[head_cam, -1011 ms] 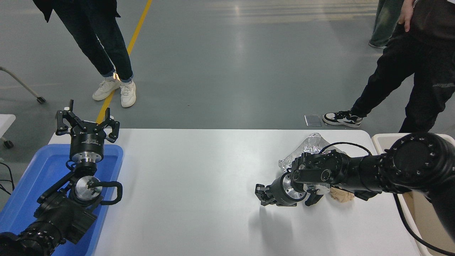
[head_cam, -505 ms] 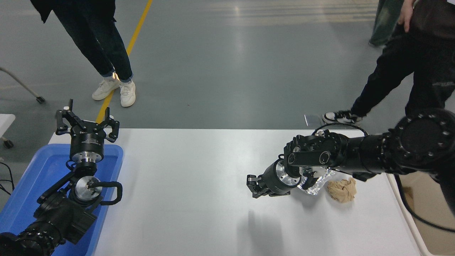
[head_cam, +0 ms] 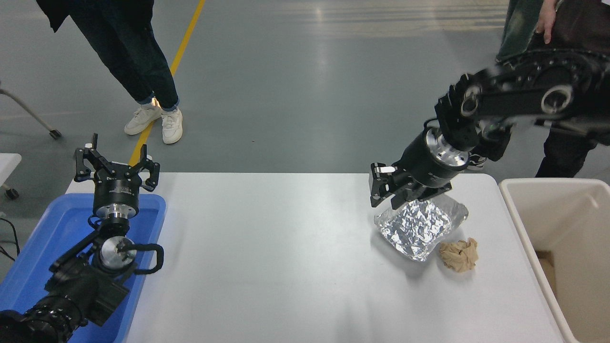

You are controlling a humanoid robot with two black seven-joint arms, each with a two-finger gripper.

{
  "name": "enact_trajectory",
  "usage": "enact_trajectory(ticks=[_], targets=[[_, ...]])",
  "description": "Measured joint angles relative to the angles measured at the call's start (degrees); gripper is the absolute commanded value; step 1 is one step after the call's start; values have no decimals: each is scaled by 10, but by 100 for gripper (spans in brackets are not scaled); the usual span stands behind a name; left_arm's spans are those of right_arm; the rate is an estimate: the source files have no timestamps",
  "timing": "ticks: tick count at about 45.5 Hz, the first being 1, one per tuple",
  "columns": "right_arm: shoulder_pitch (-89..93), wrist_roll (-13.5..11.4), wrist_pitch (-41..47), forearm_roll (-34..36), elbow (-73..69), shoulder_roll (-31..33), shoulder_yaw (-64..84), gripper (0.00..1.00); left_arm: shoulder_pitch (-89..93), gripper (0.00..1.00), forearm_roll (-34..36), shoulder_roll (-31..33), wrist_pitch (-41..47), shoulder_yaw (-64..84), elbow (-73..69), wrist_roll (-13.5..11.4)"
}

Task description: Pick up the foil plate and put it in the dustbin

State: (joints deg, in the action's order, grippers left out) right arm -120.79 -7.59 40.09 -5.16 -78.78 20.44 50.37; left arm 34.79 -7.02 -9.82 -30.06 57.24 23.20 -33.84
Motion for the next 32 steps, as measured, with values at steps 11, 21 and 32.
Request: enact_trajectory(ticks=[11, 21, 32], targets=[[-115, -1, 33, -43, -40, 30, 42, 100, 0, 99, 0, 0, 0, 0, 0, 0], [-184, -1, 44, -91, -65, 45, 92, 100, 0, 99, 1, 0, 0, 0, 0, 0], [-211, -1, 47, -134, -81, 56, 133, 100, 0, 99, 1, 0, 0, 0, 0, 0]])
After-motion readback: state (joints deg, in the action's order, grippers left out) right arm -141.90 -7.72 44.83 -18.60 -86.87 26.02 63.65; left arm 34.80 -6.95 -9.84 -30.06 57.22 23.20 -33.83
